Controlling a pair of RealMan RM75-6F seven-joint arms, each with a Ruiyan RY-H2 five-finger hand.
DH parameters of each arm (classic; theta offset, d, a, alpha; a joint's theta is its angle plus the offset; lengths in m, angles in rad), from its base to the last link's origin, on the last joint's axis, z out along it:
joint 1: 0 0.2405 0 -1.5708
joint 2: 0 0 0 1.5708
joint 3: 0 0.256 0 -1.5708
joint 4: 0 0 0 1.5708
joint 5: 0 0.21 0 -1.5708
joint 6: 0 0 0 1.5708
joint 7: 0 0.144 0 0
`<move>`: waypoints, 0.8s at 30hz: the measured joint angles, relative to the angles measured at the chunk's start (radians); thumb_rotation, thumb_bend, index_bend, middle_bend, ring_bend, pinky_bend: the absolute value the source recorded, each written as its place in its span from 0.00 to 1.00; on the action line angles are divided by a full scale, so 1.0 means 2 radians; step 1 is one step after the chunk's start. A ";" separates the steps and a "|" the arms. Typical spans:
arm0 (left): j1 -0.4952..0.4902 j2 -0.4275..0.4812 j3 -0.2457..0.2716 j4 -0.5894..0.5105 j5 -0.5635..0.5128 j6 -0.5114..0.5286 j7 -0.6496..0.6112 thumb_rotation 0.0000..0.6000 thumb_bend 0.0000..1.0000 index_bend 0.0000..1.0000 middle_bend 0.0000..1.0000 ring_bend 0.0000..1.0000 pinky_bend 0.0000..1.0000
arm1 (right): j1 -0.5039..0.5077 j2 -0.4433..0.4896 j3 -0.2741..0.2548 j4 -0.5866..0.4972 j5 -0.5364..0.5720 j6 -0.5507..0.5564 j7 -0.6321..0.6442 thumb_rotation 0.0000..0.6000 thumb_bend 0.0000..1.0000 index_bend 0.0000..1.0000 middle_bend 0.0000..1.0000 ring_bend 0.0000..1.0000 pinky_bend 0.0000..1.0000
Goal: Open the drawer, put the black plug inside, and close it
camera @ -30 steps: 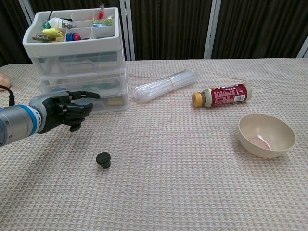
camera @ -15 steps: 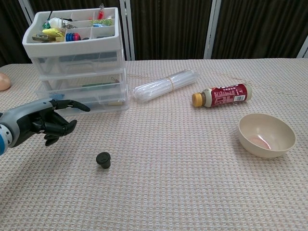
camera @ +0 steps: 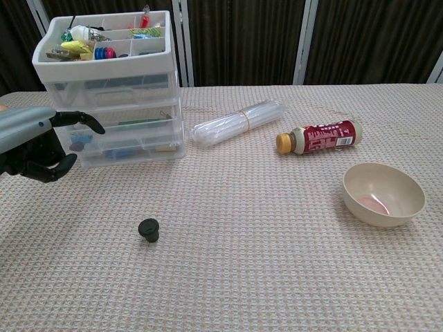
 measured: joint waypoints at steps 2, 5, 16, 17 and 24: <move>-0.005 0.008 -0.006 -0.009 -0.014 0.001 0.030 1.00 0.61 0.19 0.99 0.89 0.80 | 0.000 0.000 0.000 0.000 0.001 0.000 0.000 1.00 0.08 0.02 0.00 0.00 0.00; -0.013 0.016 -0.015 -0.020 -0.046 -0.002 0.070 1.00 0.61 0.19 0.99 0.89 0.80 | 0.000 0.000 0.000 0.000 0.001 -0.001 0.000 1.00 0.08 0.02 0.00 0.00 0.00; -0.039 0.026 -0.038 -0.034 -0.149 -0.010 0.146 1.00 0.61 0.23 0.99 0.89 0.80 | 0.001 0.001 0.000 -0.001 0.002 -0.003 0.000 1.00 0.08 0.02 0.00 0.00 0.00; -0.041 0.025 -0.038 -0.033 -0.158 -0.012 0.147 1.00 0.61 0.24 0.99 0.89 0.80 | 0.001 0.001 0.000 -0.001 0.002 -0.003 -0.001 1.00 0.08 0.02 0.00 0.00 0.00; -0.049 0.026 -0.039 -0.037 -0.207 -0.023 0.151 1.00 0.62 0.31 0.99 0.89 0.80 | 0.001 0.001 0.000 -0.002 0.003 -0.005 -0.001 1.00 0.08 0.02 0.00 0.00 0.00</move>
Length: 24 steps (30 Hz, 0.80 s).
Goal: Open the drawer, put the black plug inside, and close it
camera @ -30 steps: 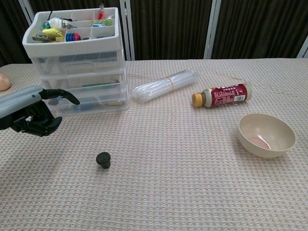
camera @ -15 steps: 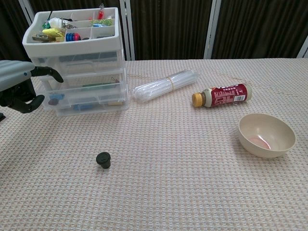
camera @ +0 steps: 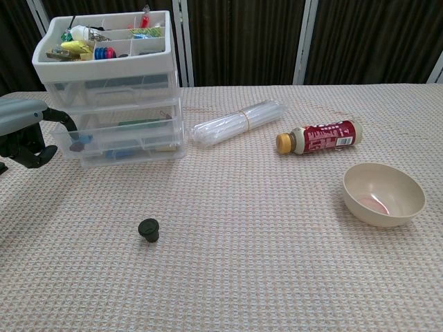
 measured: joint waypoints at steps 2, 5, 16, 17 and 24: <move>-0.003 0.003 0.000 -0.009 -0.015 -0.002 0.003 1.00 0.62 0.32 0.99 0.89 0.80 | 0.000 0.000 0.000 0.000 0.000 0.000 0.000 1.00 0.08 0.02 0.00 0.00 0.00; -0.005 0.009 0.002 -0.025 -0.028 -0.003 0.007 1.00 0.62 0.32 0.99 0.89 0.80 | 0.000 0.000 0.000 0.000 0.000 0.000 0.000 1.00 0.08 0.02 0.00 0.00 0.00; 0.002 0.042 0.027 -0.084 -0.022 0.010 -0.002 1.00 0.62 0.32 0.99 0.89 0.80 | 0.000 0.000 0.000 -0.001 -0.001 0.000 0.000 1.00 0.08 0.02 0.00 0.00 0.00; 0.003 0.044 0.030 -0.086 -0.018 0.012 -0.003 1.00 0.62 0.32 0.99 0.89 0.80 | 0.000 0.000 0.000 -0.001 -0.001 0.000 -0.001 1.00 0.08 0.02 0.00 0.00 0.00; 0.015 0.057 0.050 -0.094 0.013 0.022 -0.015 1.00 0.61 0.27 0.99 0.89 0.80 | 0.000 -0.001 0.000 -0.001 0.000 0.000 -0.002 1.00 0.08 0.02 0.00 0.00 0.00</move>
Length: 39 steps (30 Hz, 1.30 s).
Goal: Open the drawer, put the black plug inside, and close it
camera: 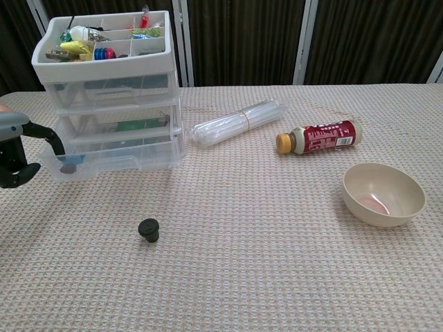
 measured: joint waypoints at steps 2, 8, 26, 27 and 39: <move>0.003 0.002 0.003 0.000 0.010 0.003 -0.005 1.00 0.55 0.25 0.98 0.89 0.79 | 0.000 0.000 0.000 0.000 0.000 0.001 -0.001 1.00 0.08 0.02 0.00 0.00 0.00; 0.009 0.004 0.010 0.004 0.054 0.021 -0.012 1.00 0.22 0.22 0.96 0.87 0.79 | 0.000 -0.001 0.000 0.001 0.000 0.001 -0.001 1.00 0.08 0.02 0.00 0.00 0.00; 0.021 -0.032 0.081 0.055 0.313 0.057 0.000 1.00 0.17 0.42 1.00 0.92 0.82 | 0.000 -0.001 0.001 0.001 0.001 0.002 -0.001 1.00 0.08 0.02 0.00 0.00 0.00; 0.020 -0.037 0.081 0.057 0.311 0.051 0.005 1.00 0.17 0.43 1.00 0.92 0.83 | 0.000 -0.001 0.001 0.001 0.001 0.002 -0.001 1.00 0.08 0.02 0.00 0.00 0.00; 0.000 -0.107 0.057 0.106 0.217 -0.026 0.061 1.00 0.18 0.36 1.00 0.93 0.83 | 0.000 0.001 0.002 0.003 0.002 0.001 0.004 1.00 0.08 0.02 0.00 0.00 0.00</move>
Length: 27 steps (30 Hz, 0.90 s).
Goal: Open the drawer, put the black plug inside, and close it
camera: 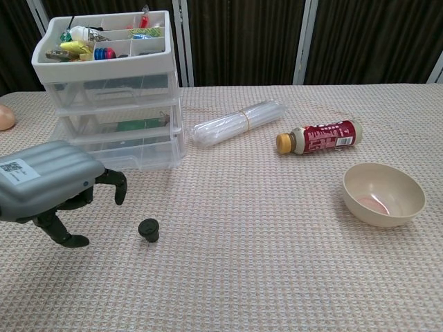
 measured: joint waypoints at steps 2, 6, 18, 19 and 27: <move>-0.005 -0.012 -0.007 0.010 -0.012 -0.008 0.009 1.00 0.18 0.35 1.00 0.93 0.83 | 0.000 0.000 0.000 0.000 0.000 0.000 0.000 1.00 0.08 0.02 0.00 0.00 0.00; -0.014 -0.033 -0.015 0.027 -0.026 -0.019 0.020 1.00 0.20 0.34 1.00 0.93 0.83 | 0.000 0.000 0.000 0.001 -0.002 0.001 0.001 1.00 0.08 0.02 0.00 0.00 0.00; -0.031 -0.076 -0.028 0.055 -0.052 -0.036 0.030 1.00 0.32 0.36 1.00 0.93 0.83 | 0.000 0.001 0.000 0.001 -0.002 0.001 0.005 1.00 0.08 0.02 0.00 0.00 0.00; -0.032 -0.079 -0.029 0.058 -0.054 -0.037 0.030 1.00 0.32 0.36 1.00 0.93 0.83 | 0.000 0.001 0.000 0.001 -0.002 0.001 0.005 1.00 0.08 0.02 0.00 0.00 0.00; -0.039 -0.098 -0.033 0.073 -0.062 -0.044 0.025 1.00 0.32 0.38 1.00 0.93 0.83 | 0.000 0.001 0.000 0.001 -0.002 0.001 0.005 1.00 0.08 0.02 0.00 0.00 0.00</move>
